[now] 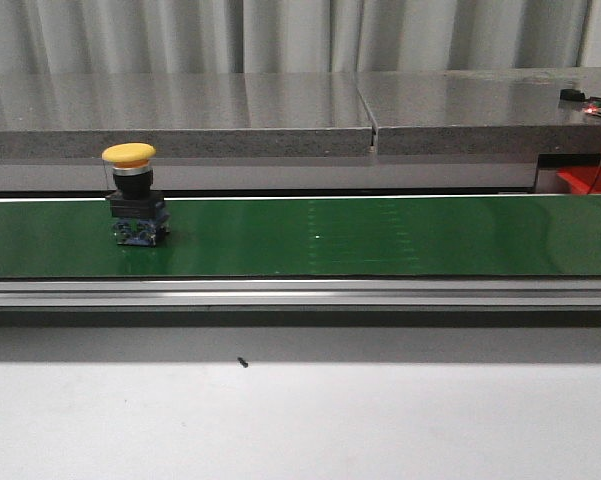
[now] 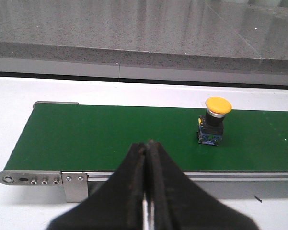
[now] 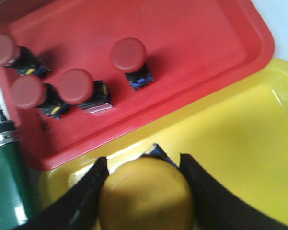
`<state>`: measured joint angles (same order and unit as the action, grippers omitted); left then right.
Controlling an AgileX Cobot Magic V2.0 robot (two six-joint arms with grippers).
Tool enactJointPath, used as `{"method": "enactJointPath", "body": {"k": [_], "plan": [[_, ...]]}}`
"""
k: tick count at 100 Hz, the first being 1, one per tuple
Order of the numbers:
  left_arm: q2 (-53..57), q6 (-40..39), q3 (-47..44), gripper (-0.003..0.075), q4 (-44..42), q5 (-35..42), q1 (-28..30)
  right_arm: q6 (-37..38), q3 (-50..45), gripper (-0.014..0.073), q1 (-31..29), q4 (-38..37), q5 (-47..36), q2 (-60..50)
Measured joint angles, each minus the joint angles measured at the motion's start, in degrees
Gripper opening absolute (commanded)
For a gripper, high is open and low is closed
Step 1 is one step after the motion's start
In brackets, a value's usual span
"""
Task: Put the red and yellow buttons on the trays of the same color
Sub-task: 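Carry the yellow button into the yellow tray, open right gripper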
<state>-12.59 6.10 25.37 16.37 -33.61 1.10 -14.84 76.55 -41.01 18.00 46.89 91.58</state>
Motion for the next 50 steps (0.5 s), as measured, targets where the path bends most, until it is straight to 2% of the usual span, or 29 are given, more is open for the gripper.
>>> {"method": "enactJointPath", "body": {"k": [26,50], "plan": [[0.0,0.0,0.0,-0.0020,0.0,0.0,0.0,0.1,0.0,0.0162,-3.3,-1.1,-0.7,6.4],[0.0,0.0,0.0,-0.0020,0.0,0.0,0.0,0.1,0.0,0.0162,-3.5,-1.5,-1.5,11.5]]}}
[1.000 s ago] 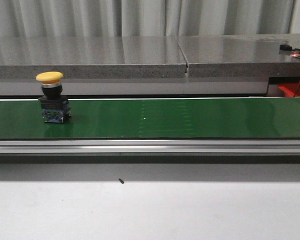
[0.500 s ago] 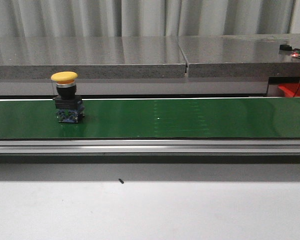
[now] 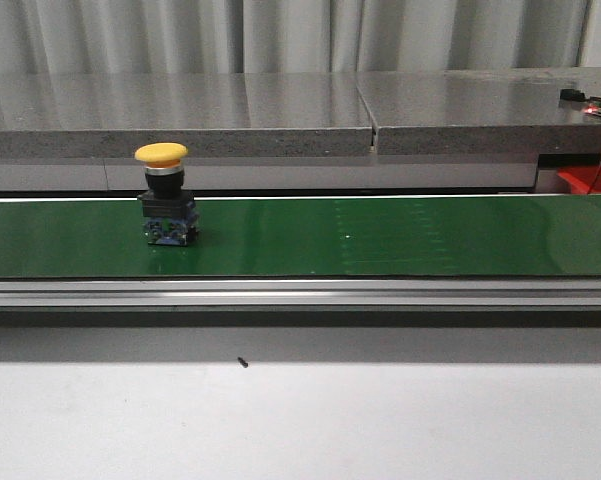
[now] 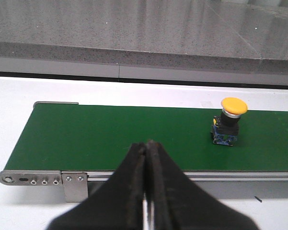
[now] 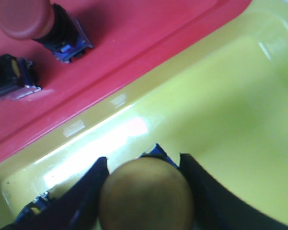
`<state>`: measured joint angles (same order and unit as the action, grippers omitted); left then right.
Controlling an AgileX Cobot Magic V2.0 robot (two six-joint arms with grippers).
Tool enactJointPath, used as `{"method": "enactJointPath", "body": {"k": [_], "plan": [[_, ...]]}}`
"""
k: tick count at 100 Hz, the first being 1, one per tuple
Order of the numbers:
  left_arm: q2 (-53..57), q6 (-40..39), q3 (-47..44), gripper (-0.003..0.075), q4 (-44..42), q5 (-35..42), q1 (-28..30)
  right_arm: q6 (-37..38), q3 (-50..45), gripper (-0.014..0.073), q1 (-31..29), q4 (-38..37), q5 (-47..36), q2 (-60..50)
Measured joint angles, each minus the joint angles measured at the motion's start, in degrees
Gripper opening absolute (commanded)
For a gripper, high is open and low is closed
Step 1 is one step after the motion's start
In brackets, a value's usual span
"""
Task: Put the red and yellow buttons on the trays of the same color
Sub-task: 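Carry the yellow button into the yellow tray, open right gripper, then lower the right gripper onto the second yellow button on the belt, grasp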
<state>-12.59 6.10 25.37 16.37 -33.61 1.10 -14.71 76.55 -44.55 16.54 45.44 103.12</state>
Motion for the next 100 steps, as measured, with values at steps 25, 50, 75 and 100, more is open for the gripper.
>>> {"method": "enactJointPath", "body": {"k": [25,50,75,100], "plan": [[0.0,0.0,0.0,-0.0020,0.0,0.0,0.0,0.0,0.0,0.0162,0.0,0.0,-0.9,2.8],[0.0,0.0,0.0,-0.0020,0.0,0.0,0.0,0.0,0.0,0.0165,0.0,-0.4,-1.1,4.8],[0.0,0.0,0.0,-0.0020,0.0,0.0,0.0,0.0,0.0,0.0165,0.0,-0.4,-1.4,4.9],[0.0,0.0,0.0,-0.0020,0.0,0.0,0.0,0.0,0.1,0.0179,0.0,-0.4,-0.9,6.4]]}}
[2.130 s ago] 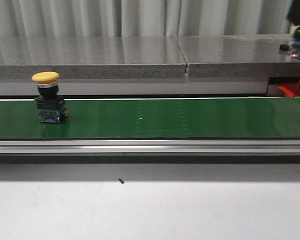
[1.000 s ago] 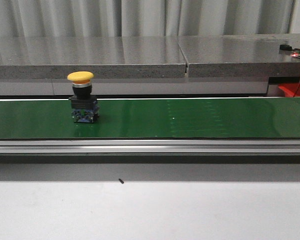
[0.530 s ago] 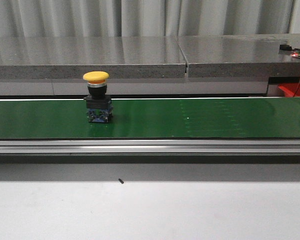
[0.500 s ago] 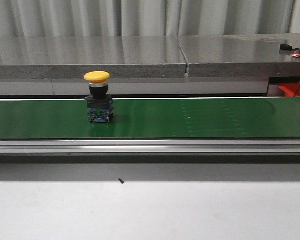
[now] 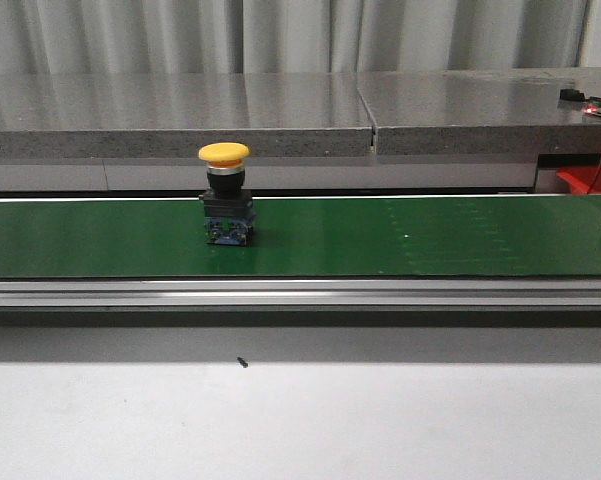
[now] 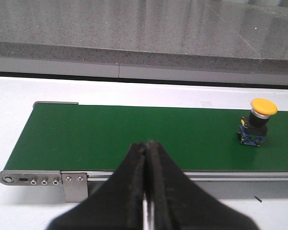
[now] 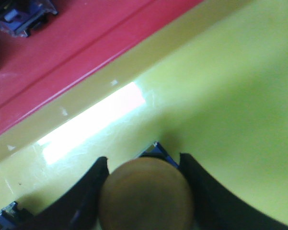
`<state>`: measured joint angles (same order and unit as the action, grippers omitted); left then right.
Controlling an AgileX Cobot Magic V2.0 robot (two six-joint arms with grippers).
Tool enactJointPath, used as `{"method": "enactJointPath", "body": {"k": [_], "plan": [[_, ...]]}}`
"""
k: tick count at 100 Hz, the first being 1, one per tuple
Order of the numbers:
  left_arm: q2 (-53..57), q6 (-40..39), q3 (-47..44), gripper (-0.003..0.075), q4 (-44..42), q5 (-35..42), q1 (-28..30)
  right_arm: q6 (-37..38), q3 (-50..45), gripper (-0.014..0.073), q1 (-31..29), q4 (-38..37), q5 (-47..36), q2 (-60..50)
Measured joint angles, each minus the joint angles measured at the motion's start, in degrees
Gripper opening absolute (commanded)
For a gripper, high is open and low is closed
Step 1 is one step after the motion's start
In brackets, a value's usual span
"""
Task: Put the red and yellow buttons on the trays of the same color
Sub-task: 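Lower the right gripper onto the second yellow button on the belt, grasp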
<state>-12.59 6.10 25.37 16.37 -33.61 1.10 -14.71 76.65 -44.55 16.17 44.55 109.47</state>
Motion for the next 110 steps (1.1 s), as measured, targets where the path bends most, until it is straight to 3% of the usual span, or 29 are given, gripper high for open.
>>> {"method": "enactJointPath", "body": {"k": [7,22,29,51,73,110], "plan": [[0.0,0.0,0.0,-0.0020,0.0,0.0,0.0,0.0,0.1,0.0252,0.0,0.0,0.2,0.0],[0.0,0.0,0.0,-0.0020,0.0,0.0,0.0,0.0,0.1,0.0507,0.0,0.0,0.8,0.0],[0.0,0.0,0.0,-0.0020,0.0,0.0,0.0,0.0,0.1,0.0567,0.0,0.0,0.9,0.0],[0.0,0.0,0.0,-0.0020,0.0,0.0,0.0,0.0,0.1,0.0573,0.1,0.0,0.5,-4.5],[0.0,0.0,0.0,-0.0020,0.0,0.0,0.0,-2.9,0.1,0.0573,2.6,4.5,-0.8,-12.8],[0.0,0.0,0.0,-0.0020,0.0,0.0,0.0,-10.8,0.1,0.0573,23.5,6.9,0.9,-22.8]]}}
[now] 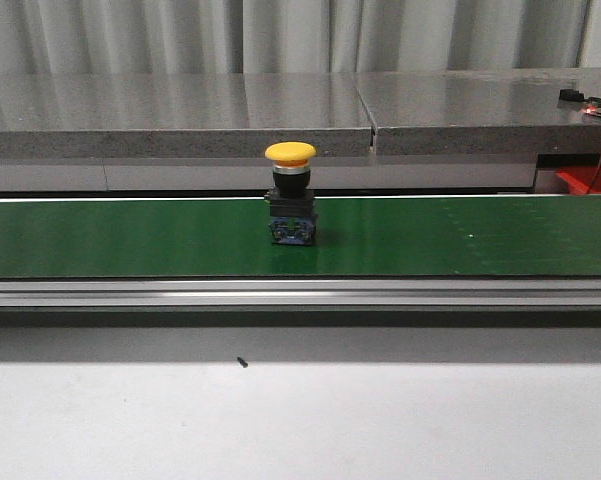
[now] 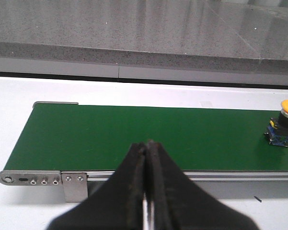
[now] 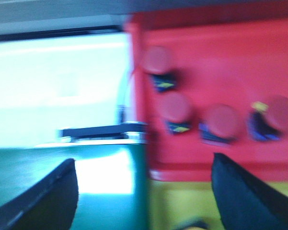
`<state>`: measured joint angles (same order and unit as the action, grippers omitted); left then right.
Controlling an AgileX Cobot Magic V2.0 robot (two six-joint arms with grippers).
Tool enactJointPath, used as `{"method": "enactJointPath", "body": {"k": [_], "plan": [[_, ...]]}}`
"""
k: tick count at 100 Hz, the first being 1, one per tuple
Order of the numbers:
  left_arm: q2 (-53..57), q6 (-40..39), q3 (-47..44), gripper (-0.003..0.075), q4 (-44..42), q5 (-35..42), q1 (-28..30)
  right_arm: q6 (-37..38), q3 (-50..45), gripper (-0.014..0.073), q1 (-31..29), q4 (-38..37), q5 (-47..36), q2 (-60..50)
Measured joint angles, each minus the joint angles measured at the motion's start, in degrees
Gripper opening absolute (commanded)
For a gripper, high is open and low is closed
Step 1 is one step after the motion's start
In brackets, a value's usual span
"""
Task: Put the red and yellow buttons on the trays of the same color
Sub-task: 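Lower the right gripper onto the second yellow button on the belt, grasp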
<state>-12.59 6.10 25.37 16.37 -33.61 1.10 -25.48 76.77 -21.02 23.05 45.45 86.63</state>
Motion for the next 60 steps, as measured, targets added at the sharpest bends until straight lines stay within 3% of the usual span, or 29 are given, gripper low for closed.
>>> {"method": "enactJointPath", "body": {"k": [26,60], "plan": [[0.0,0.0,0.0,-0.0020,0.0,0.0,0.0,-2.3,-0.3,0.0573,17.4,0.1,5.8,-1.3],[0.0,0.0,0.0,-0.0020,0.0,0.0,0.0,-2.4,-3.5,0.0573,34.4,-4.6,5.8,-0.1]]}}
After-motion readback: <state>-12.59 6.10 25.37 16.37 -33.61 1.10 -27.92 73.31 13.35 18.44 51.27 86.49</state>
